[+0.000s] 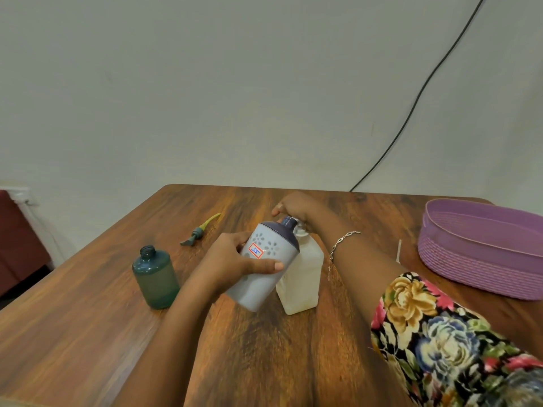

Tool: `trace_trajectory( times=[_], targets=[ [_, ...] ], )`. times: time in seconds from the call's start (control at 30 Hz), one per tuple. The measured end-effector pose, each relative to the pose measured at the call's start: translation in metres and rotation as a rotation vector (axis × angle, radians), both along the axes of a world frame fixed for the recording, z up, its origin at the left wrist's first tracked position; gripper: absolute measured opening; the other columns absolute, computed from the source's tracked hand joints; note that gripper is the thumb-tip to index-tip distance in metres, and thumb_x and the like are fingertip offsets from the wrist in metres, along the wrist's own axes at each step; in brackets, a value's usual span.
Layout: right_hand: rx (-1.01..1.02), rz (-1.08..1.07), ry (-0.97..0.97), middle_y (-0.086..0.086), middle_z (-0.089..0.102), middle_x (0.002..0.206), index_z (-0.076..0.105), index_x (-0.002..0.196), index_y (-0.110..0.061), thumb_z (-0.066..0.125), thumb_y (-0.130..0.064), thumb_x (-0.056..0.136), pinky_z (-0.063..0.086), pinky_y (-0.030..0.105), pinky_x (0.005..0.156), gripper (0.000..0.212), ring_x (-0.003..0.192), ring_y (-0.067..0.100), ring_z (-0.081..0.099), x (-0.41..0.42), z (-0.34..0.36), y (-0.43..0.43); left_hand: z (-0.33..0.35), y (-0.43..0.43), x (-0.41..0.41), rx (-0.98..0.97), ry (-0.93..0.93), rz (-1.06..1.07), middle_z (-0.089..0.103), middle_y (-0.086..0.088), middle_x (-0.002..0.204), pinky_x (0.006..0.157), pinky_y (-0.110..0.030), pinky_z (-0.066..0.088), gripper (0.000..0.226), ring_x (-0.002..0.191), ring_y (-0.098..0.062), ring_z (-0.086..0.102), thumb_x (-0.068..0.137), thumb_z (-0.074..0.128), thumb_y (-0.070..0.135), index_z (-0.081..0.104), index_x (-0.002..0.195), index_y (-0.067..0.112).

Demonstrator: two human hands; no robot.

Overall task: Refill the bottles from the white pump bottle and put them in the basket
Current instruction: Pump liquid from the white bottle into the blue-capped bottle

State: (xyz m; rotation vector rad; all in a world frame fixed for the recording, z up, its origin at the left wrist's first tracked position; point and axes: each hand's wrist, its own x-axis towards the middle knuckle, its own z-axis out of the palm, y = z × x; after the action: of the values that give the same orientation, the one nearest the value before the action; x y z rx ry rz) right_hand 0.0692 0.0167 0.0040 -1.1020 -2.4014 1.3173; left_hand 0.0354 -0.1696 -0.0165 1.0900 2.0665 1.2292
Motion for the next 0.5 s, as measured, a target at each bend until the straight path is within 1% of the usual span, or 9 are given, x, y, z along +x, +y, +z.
trace_trajectory(
  times=[0.07,0.17,0.23,0.27,0.33,0.37,0.4,0.47,0.5],
  targets=[
    [0.025,0.02,-0.025,0.015,0.058,0.104,0.067,0.109,-0.004,0.039,-0.002,0.095,0.042,0.031,0.07,0.031,0.081,0.024,0.05,0.0,-0.002,-0.001,-0.002,0.001,-0.003,-0.007,-0.014,0.013,0.071,-0.006,0.089,0.077,-0.041,0.057,0.048,0.082,-0.021,0.068,0.058,0.084,0.032,0.067,0.1,0.016],
    [0.009,-0.018,-0.004,0.014,0.057,0.098,0.067,0.108,-0.004,0.038,-0.002,0.094,0.039,0.026,0.057,0.032,0.066,0.021,0.048,0.004,-0.005,0.0,-0.005,0.001,0.0,-0.007,-0.018,0.011,0.072,-0.005,0.086,0.072,-0.035,0.055,0.041,0.078,-0.019,0.068,0.061,0.084,0.027,0.069,0.097,0.013],
    [-0.054,-0.051,0.035,0.02,0.061,0.108,0.067,0.102,-0.006,0.036,-0.003,0.094,0.036,0.024,0.054,0.032,0.074,0.025,0.05,0.006,-0.006,0.0,-0.005,0.002,0.005,0.013,-0.011,0.014,0.072,-0.006,0.082,0.068,-0.034,0.055,0.04,0.074,-0.018,0.068,0.061,0.085,0.027,0.07,0.094,0.01],
    [-0.076,-0.053,0.061,0.021,0.061,0.114,0.066,0.094,-0.007,0.035,-0.003,0.094,0.036,0.024,0.054,0.032,0.081,0.026,0.051,0.006,-0.004,0.001,-0.004,0.002,0.005,0.019,0.001,0.015,0.072,-0.005,0.081,0.067,-0.034,0.055,0.04,0.074,-0.018,0.069,0.06,0.085,0.028,0.07,0.093,0.01],
    [-0.064,-0.048,0.085,0.021,0.06,0.118,0.061,0.079,-0.013,0.034,-0.001,0.095,0.041,0.025,0.055,0.033,0.088,0.029,0.054,0.004,0.0,0.001,0.001,0.001,0.004,0.011,0.037,0.011,0.072,-0.004,0.081,0.067,-0.033,0.054,0.04,0.075,-0.018,0.068,0.061,0.085,0.03,0.07,0.093,0.013],
    [-0.054,-0.045,0.078,0.022,0.06,0.12,0.06,0.078,-0.014,0.034,-0.001,0.095,0.043,0.027,0.057,0.034,0.09,0.03,0.055,0.003,0.003,0.0,0.003,0.0,0.002,0.006,0.056,0.007,0.071,-0.004,0.082,0.067,-0.032,0.054,0.04,0.075,-0.018,0.068,0.061,0.084,0.031,0.069,0.094,0.013],
    [-0.042,-0.039,0.063,0.021,0.059,0.12,0.062,0.082,-0.012,0.035,-0.001,0.095,0.044,0.027,0.058,0.032,0.09,0.031,0.056,0.003,0.004,0.0,0.004,0.0,0.001,0.002,0.068,0.003,0.071,-0.004,0.082,0.067,-0.033,0.053,0.04,0.076,-0.018,0.067,0.061,0.084,0.031,0.069,0.094,0.013],
    [0.005,-0.03,0.016,0.019,0.059,0.12,0.065,0.103,-0.007,0.039,-0.002,0.095,0.043,0.026,0.057,0.028,0.079,0.027,0.056,0.006,0.006,-0.003,0.003,0.0,0.002,-0.004,0.074,-0.002,0.071,-0.003,0.082,0.067,-0.032,0.054,0.041,0.076,-0.017,0.067,0.061,0.084,0.032,0.069,0.094,0.014],
    [0.042,-0.018,-0.018,0.018,0.059,0.121,0.064,0.112,-0.003,0.041,-0.003,0.095,0.044,0.027,0.057,0.028,0.075,0.024,0.056,0.009,0.006,-0.004,0.001,0.0,0.004,-0.003,0.072,-0.003,0.071,-0.002,0.082,0.067,-0.032,0.054,0.041,0.076,-0.017,0.068,0.061,0.085,0.033,0.069,0.094,0.015]
  ],
)
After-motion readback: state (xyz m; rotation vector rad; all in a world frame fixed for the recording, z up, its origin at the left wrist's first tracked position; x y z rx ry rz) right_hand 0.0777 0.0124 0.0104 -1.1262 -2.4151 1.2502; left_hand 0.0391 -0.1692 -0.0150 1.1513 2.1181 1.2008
